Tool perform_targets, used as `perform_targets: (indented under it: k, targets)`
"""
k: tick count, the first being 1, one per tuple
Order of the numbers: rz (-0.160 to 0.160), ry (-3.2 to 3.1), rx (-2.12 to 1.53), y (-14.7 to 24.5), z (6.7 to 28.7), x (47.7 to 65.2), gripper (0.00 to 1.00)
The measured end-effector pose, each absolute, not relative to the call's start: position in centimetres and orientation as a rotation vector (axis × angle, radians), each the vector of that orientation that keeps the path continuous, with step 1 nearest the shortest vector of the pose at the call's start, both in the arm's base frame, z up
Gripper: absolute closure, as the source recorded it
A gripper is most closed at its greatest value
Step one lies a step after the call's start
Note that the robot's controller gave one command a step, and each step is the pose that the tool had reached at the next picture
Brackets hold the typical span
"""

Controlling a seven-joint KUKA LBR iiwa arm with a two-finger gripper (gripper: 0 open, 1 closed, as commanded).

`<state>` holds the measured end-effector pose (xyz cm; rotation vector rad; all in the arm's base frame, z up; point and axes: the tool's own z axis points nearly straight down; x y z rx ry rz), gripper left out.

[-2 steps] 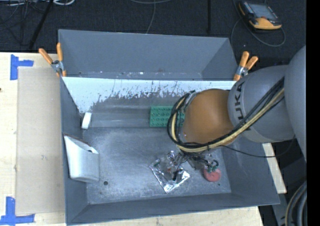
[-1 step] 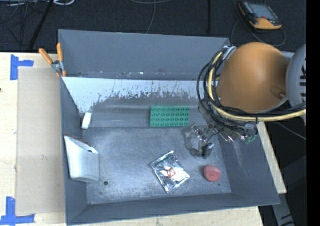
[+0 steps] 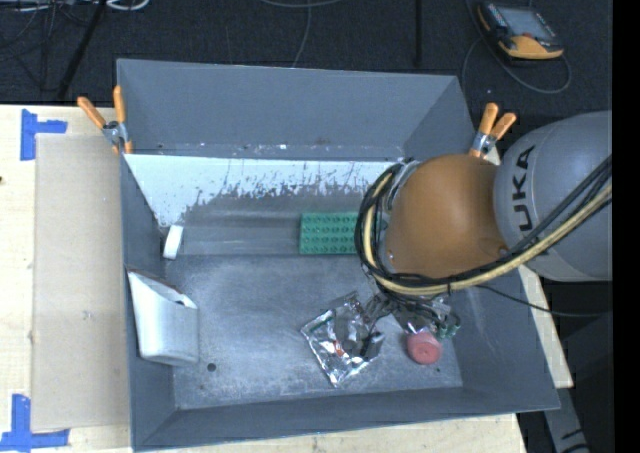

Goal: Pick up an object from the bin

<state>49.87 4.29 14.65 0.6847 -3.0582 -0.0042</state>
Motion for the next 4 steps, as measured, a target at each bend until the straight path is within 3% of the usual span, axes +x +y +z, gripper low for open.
perform_targets:
  k: [1,2,3,4]
  targets:
    - [-0.001,-3.064,0.686,4.3,14.9,50.0,0.0]
    - [-0.003,-2.926,1.132,2.8,6.8,54.5,0.0]
    - [-0.003,-2.935,1.131,2.9,7.1,54.7,1.0]
    - [0.003,-2.909,1.207,3.3,19.5,54.0,1.0]
